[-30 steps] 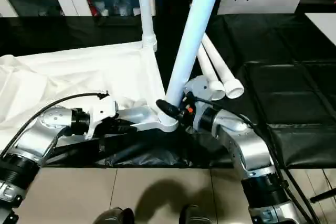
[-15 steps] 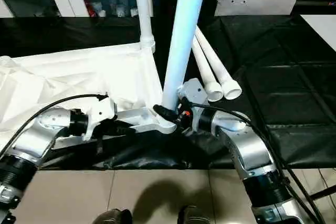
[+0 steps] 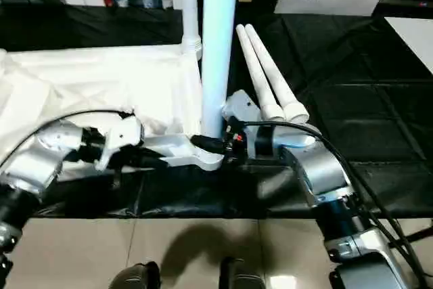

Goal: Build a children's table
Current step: Insert table leg to table base

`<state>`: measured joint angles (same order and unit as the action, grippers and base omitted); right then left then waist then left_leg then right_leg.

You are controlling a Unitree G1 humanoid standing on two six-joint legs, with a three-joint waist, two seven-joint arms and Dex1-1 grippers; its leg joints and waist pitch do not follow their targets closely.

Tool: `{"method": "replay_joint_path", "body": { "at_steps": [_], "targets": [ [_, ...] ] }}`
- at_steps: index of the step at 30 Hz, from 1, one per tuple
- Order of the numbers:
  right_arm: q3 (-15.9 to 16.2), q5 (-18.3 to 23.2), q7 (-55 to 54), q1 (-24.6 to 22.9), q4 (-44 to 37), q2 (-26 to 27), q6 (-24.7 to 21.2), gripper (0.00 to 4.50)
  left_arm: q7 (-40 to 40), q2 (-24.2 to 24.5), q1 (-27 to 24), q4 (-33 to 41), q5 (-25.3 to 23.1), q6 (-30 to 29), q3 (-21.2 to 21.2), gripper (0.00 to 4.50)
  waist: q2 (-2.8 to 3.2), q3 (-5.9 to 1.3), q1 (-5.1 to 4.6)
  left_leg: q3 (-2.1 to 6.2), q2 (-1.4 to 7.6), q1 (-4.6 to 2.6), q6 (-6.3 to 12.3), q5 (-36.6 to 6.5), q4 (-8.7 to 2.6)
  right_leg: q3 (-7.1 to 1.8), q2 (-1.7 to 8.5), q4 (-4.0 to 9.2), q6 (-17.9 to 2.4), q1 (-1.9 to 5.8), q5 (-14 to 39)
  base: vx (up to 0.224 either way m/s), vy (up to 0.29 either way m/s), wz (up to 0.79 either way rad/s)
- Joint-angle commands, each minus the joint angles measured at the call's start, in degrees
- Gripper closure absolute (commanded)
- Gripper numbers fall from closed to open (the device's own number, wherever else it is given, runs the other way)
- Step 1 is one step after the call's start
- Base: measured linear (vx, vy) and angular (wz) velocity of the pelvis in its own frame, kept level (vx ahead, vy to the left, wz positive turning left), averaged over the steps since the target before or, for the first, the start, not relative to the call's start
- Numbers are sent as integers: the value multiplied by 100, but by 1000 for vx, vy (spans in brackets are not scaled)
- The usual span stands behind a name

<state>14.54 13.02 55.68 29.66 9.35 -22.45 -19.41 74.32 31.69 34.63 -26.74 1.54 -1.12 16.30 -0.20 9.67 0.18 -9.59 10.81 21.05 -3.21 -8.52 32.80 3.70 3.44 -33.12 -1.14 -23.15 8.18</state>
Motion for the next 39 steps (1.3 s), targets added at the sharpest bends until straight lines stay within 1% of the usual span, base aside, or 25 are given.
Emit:
{"method": "replay_joint_path", "body": {
  "at_steps": [1,8,14,16,17,18,19,20,21,22,23,24,25,26,27,28,29,30,31,32,33,34,35,37,39],
  "targets": [
    [1095,-433,200,-479,717,141,-484,259,-122,46,476,70,55,387,-218,450,67,-182,22,163,182,-135,-9,-2593,-470,-255,461,497,-805,121,3165,0,0,0],
    [967,-558,-114,-664,698,298,-326,259,-234,272,572,-339,-46,554,-354,450,66,-160,21,168,165,-143,-48,-2650,-482,-263,483,530,-735,121,3484,0,0,0],
    [516,-773,-1251,-764,893,691,-321,259,-1103,336,-17,414,-87,-196,-751,450,113,-96,-6,252,141,-154,-212,-2945,-508,-179,524,617,-341,108,4488,0,0,0],
    [227,-783,-1732,-773,957,881,-367,259,-1417,266,-438,1144,35,-798,-990,450,104,-53,-56,292,68,-221,-183,-3048,-464,-77,496,774,-114,57,5009,0,0,0],
    [131,-770,-1883,-765,977,947,-394,259,-1503,232,-596,1436,61,-1007,-1049,450,135,-39,-93,349,79,-178,-199,-3182,-489,9,492,790,-83,118,5007,0,0,0],
    [100,-765,-1932,-762,983,968,-403,259,-1531,221,-649,1533,68,-1076,-1068,450,164,-46,-119,382,109,-156,-219,-3281,-518,53,497,780,-119,169,4828,-44,43,-22],
    [-88,-780,-2334,-663,1130,1152,-434,259,-1818,38,-1115,2463,60,-1724,-1155,450,206,-8,-188,455,174,-103,-196,-3698,-605,174,443,759,-129,244,4394,-44,43,-22],
    [-107,-781,-2377,-649,1151,1172,-436,259,-1850,14,-1163,2563,56,-1794,-1161,450,248,-5,-248,540,270,-26,-259,-4066,-697,179,469,560,-341,342,3618,-40,66,-24],
    [-175,-789,-2555,-594,1237,1253,-435,259,-1984,-82,-1346,2957,39,-2068,-1170,450,284,36,-241,584,302,27,-236,-4309,-778,204,425,492,-346,376,3465,-77,49,-16],
    [-264,-787,-2777,-470,1415,1367,-435,259,-2115,-246,-1515,3438,39,-2385,-1123,450,257,35,-227,576,377,20,-286,-4717,-884,121,395,257,-442,386,3025,-77,49,-16],
    [-314,-784,-2924,-397,1517,1439,-438,259,-2213,-338,-1614,3754,53,-2604,-1079,450,267,106,-206,496,308,-54,-288,-4893,-936,86,322,286,-392,261,3266,-73,-2,2],
    [-372,-749,-3036,-255,1699,1535,-425,259,-2339,-512,-1642,4122,126,-2896,-996,450,245,112,-195,440,222,-171,-317,-4778,-829,75,344,414,-353,142,3668,0,0,0],
    [-399,-693,-3078,-114,1852,1621,-413,259,-2460,-664,-1611,4448,180,-3208,-893,450,125,109,-251,358,-78,-577,-247,-3840,-312,236,535,1006,-170,-154,4844,0,0,0],
    [-399,-693,-3078,-114,1852,1621,-413,259,-2460,-664,-1611,4448,180,-3208,-893,450,205,206,-346,349,-111,-559,-140,-3532,-213,776,398,1340,216,-32,5187,0,0,0],
    [-379,-676,-3047,-28,1914,1684,-440,259,-2518,-687,-1527,4544,75,-3318,-797,450,242,177,-407,396,38,-239,-49,-3748,-399,1027,259,1154,448,318,4647,94,26,-25],
    [-373,-681,-3038,-15,1920,1700,-450,259,-2535,-682,-1503,4562,29,-3355,-773,450,357,110,22,514,391,491,-185,-4922,-931,281,283,-535,-173,816,1470,94,26,-25],
    [-369,-682,-3032,-9,1924,1704,-452,259,-2539,-681,-1489,4543,10,-3345,-768,450,398,85,60,342,292,24,-106,-4644,-1002,-83,210,-611,-315,369,1620,138,-33,-5],
    [-360,-684,-3017,2,1932,1714,-457,259,-2548,-678,-1458,4504,-30,-3324,-755,450,-37,40,-149,450,106,-20,-201,-3898,-646,-194,494,-36,-122,384,3393,-64,-143,10],
    [-339,-684,-2982,6,1938,1716,-469,259,-2565,-668,-1420,4442,-88,-3301,-749,450,-87,130,69,178,-357,-637,-203,-1766,398,-134,775,1239,239,-449,6981,-64,-143,10],
    [-309,-696,-2934,-2,1940,1721,-473,259,-2609,-620,-1390,4428,-179,-3340,-732,450,-94,177,45,339,-420,-155,60,-810,420,-123,943,1004,244,110,6949,-6,-98,-13],
    [-296,-701,-2914,-7,1941,1724,-475,259,-2629,-597,-1376,4422,-221,-3359,-724,450,-13,174,99,384,-237,-14,8,-889,159,-147,1000,850,237,331,6468,63,-16,-22],
    [-260,-723,-2886,3,1985,1727,-443,259,-2727,-543,-1340,4452,-269,-3504,-720,450,104,74,120,457,28,-100,-58,-1368,-212,-77,830,686,-74,368,4796,63,-16,-22],
    [-246,-739,-2880,10,2000,1719,-412,259,-2767,-517,-1315,4452,-305,-3549,-714,450,206,74,34,569,164,-67,-101,-1966,-435,30,542,434,-536,333,3154,0,0,0],
    [-242,-746,-2877,33,2043,1718,-368,259,-2861,-478,-1285,4480,-359,-3668,-693,450,230,63,-25,545,244,-140,-164,-2394,-503,-22,545,360,-1018,299,1874,0,0,0],
    [-270,-751,-2861,72,2134,1735,-314,259,-3006,-391,-1291,4563,-447,-3808,-626,450,170,134,-48,501,198,-138,-150,-2884,-529,-22,568,449,-962,279,2614,0,0,0]
  ]
}}
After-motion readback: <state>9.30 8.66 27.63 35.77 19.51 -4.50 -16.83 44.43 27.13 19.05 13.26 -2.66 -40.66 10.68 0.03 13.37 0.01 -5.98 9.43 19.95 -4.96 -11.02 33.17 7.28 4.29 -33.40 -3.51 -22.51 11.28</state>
